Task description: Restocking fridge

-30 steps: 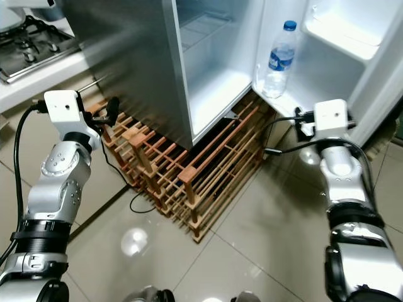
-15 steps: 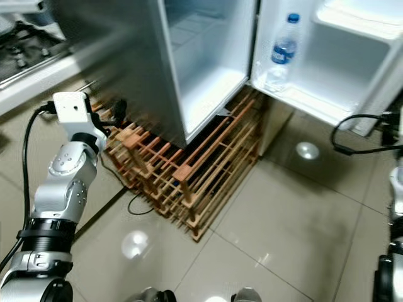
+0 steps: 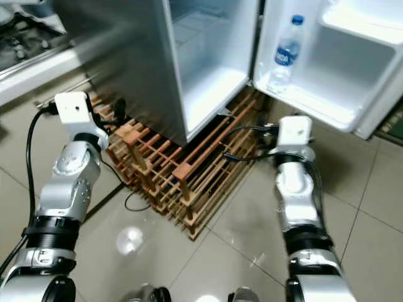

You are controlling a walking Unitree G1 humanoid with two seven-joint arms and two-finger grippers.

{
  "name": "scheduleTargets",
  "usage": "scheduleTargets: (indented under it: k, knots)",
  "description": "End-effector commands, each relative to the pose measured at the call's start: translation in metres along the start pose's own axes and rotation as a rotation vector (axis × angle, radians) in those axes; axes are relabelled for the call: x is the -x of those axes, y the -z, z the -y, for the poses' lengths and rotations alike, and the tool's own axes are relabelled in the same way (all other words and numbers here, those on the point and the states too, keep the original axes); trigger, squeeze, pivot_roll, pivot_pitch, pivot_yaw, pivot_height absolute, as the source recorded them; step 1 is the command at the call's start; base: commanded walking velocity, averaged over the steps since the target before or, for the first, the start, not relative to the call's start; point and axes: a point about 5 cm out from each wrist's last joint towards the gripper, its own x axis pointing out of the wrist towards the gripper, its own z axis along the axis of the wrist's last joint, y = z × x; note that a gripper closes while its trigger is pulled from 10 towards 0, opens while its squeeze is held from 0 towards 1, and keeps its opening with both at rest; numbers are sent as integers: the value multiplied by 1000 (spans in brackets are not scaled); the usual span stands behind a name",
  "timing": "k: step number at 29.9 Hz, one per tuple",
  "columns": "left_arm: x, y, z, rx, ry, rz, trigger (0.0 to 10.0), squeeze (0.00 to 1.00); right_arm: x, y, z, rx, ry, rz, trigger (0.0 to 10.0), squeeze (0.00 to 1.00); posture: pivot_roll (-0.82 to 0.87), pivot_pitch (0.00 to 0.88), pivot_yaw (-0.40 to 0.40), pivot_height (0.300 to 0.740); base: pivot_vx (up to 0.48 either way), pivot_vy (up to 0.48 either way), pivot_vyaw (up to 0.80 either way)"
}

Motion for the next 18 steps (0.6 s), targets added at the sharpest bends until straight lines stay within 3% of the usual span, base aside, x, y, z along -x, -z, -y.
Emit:
scheduleTargets:
  k: [1,5,13,17,18]
  knots:
    - [3,-2,-12,-8,-48,17,10000,0,-1,-4,2,-5,-5,5,10000,43,-75,0,50,740,0,-480,731]
    - [7,-1,-13,-6,-79,29,10000,0,-3,-7,0,-1,-25,-5,10000,51,-64,0,34,740,0,-480,728]
    - [5,-1,-1,-45,-37,29,10000,0,-8,-13,8,23,-5,-1,10000,55,-67,0,38,740,0,-472,721]
    - [2,5,2,-47,-16,-10,10000,0,-7,-14,12,47,23,-2,10000,12,-77,0,43,740,0,-441,0]
    - [2,12,-5,-71,-64,-50,10000,0,-5,-13,12,43,27,-5,10000,12,-80,0,41,740,0,0,0]
